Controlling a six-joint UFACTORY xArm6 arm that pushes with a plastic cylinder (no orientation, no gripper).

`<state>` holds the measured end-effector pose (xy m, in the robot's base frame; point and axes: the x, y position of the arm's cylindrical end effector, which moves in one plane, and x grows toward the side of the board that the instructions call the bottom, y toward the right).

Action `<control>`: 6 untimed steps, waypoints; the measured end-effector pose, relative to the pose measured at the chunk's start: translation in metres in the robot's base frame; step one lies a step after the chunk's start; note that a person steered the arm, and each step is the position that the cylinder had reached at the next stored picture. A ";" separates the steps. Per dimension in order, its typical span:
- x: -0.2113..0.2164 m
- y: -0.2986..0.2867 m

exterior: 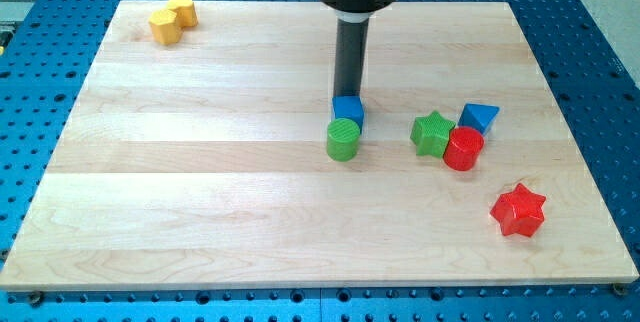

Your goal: Move green circle towards red star

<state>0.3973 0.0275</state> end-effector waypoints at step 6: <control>0.092 0.026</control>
